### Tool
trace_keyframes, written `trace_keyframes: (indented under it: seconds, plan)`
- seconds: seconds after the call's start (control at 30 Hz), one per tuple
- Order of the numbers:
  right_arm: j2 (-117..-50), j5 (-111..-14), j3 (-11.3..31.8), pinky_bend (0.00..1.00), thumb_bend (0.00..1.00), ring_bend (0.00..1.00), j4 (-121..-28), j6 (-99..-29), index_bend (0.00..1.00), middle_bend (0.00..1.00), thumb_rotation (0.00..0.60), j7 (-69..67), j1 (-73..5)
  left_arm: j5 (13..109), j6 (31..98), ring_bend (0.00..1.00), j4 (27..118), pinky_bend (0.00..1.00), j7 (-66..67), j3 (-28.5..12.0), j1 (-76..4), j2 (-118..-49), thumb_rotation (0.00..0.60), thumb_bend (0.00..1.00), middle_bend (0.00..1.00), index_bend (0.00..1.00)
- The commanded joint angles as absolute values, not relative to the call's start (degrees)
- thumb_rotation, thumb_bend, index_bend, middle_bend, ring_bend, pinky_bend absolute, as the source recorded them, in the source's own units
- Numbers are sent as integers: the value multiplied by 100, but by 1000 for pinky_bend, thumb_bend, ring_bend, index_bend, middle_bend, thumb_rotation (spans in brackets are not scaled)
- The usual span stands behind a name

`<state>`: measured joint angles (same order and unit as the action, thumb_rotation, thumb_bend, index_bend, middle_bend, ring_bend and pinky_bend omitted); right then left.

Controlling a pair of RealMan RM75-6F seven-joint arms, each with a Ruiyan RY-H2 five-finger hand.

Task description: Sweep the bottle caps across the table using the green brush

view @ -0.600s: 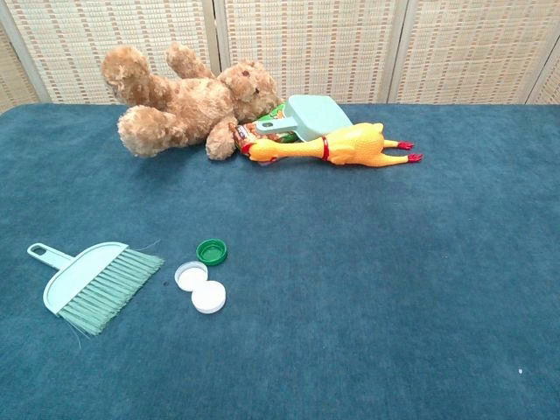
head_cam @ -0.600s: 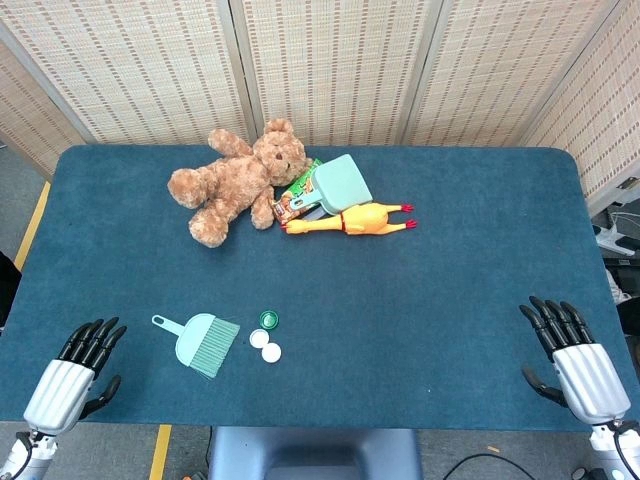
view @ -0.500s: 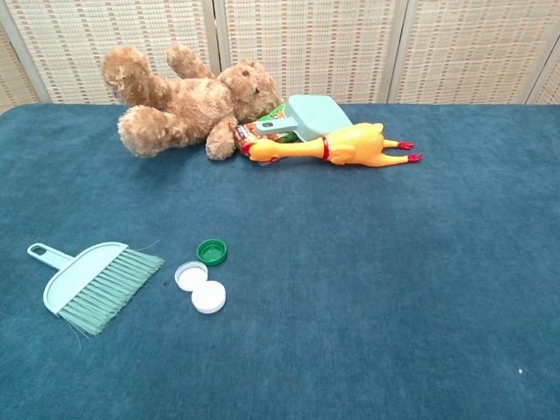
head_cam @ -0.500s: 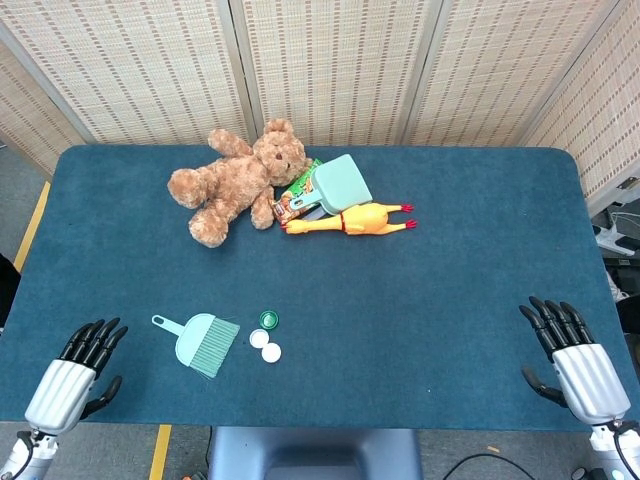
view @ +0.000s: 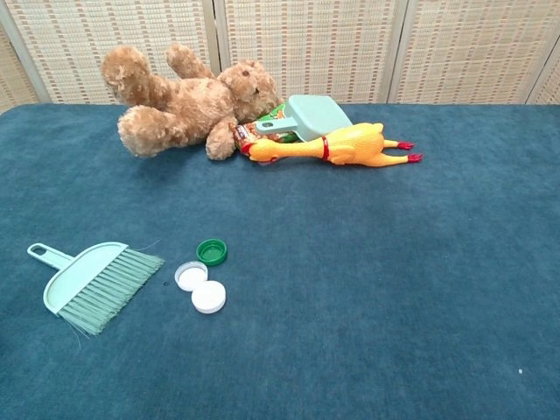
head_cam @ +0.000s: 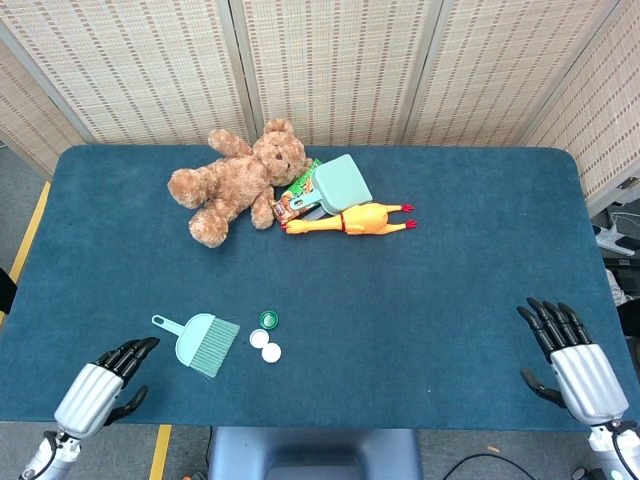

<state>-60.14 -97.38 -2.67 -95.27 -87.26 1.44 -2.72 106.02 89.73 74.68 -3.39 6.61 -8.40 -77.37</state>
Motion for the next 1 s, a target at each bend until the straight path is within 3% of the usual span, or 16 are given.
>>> trace_keyframes:
  seconds: [0.03, 0.07, 0.13, 0.23, 0.43, 0.53, 0.63, 0.73, 0.77, 0.9, 1.0]
  plan:
    - [-6023, -9739, -274, 0, 198, 0, -9543, -8719, 0, 0, 600, 197, -263, 10539, 8608, 282, 7183, 505, 324, 431, -1166, -7911, 600, 413, 307, 98]
    - [-6027, -9742, -278, 0, 198, 0, -9547, -8714, 0, 0, 600, 214, -262, 10513, 8513, 317, 7152, 523, 387, 377, -1247, -7937, 600, 413, 374, 103]
    - [-6040, -9741, -279, 0, 198, 0, -9554, -8698, 0, 0, 600, 259, -263, 10408, 8278, 507, 7051, 644, 555, 243, -1425, -7984, 600, 413, 637, 113]
    - [-6061, -9718, -277, 0, 198, 0, -9556, -8653, 0, 0, 600, 312, -273, 10220, 7891, 712, 6958, 814, 704, 113, -1654, -8038, 600, 412, 861, 141]
    - [-6087, -9607, -246, 0, 198, 0, -9549, -8549, 0, 0, 600, 386, -302, 10046, 7564, 744, 6376, 851, 883, -91, -2020, -8369, 600, 413, 864, 236]
    - [-6094, -9562, -224, 0, 198, 0, -9542, -8541, 0, 0, 600, 400, -304, 10006, 7447, 783, 6157, 879, 790, -53, -2112, -8488, 600, 413, 913, 311]
    - [-6097, -9551, -220, 0, 198, 0, -9539, -8532, 0, 0, 600, 404, -307, 9982, 7370, 802, 6096, 896, 808, -17, -2142, -8507, 600, 412, 929, 318]
    - [-6114, -9516, -217, 0, 198, 0, -9526, -8473, 0, 0, 600, 427, -326, 9986, 7393, 803, 6005, 906, 878, 34, -2159, -8582, 600, 408, 842, 287]
    - [-6117, -9510, -215, 0, 198, 0, -9526, -8465, 0, 0, 600, 432, -329, 9976, 7422, 793, 5980, 905, 877, 32, -2159, -8606, 600, 406, 779, 271]
    - [-6119, -9503, -210, 0, 198, 0, -9532, -8469, 0, 0, 600, 445, -328, 9858, 7370, 720, 5924, 898, 879, 19, -2193, -8662, 600, 394, 335, 180]
    - [-6116, -9493, -206, 0, 198, 0, -9535, -8477, 0, 0, 600, 449, -323, 9755, 7182, 719, 5922, 899, 827, 53, -2247, -8681, 600, 394, 237, 168]
